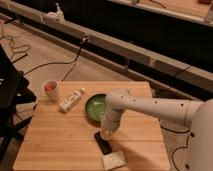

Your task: Push the eraser across the table

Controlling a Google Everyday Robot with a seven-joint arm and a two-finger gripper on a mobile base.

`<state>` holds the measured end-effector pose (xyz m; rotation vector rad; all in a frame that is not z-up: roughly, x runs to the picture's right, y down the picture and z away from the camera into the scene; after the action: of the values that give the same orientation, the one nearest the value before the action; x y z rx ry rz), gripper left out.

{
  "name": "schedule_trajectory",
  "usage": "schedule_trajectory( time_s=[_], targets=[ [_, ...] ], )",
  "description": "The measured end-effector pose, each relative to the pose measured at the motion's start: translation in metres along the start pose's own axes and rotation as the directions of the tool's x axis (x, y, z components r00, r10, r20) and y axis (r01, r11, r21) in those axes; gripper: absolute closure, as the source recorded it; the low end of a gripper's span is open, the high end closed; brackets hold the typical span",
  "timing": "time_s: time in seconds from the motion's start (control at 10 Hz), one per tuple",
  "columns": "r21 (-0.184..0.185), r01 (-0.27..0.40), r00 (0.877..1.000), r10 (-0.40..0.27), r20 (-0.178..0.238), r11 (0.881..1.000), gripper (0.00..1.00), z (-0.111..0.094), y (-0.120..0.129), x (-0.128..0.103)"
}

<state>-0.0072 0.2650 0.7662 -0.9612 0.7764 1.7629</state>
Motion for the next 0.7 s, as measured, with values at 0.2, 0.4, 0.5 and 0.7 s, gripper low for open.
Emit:
schedule_trajectory(
  time_s=[0.2,0.4,0.5,0.7],
  targets=[
    [-0.02,0.017,1.0,-0.016,0.023,1.0,1.0,-0.011,0.004,-0.001],
    [-0.032,-0.008,0.999,0.01,0.045,0.999,1.0,-0.024,-0.004,-0.009],
    [-0.033,-0.005,0.999,0.006,0.044,0.999,1.0,-0.023,-0.002,-0.008],
    [-0.033,-0.01,0.999,0.012,0.046,0.999,1.0,-0.024,-0.005,-0.01]
  ],
)
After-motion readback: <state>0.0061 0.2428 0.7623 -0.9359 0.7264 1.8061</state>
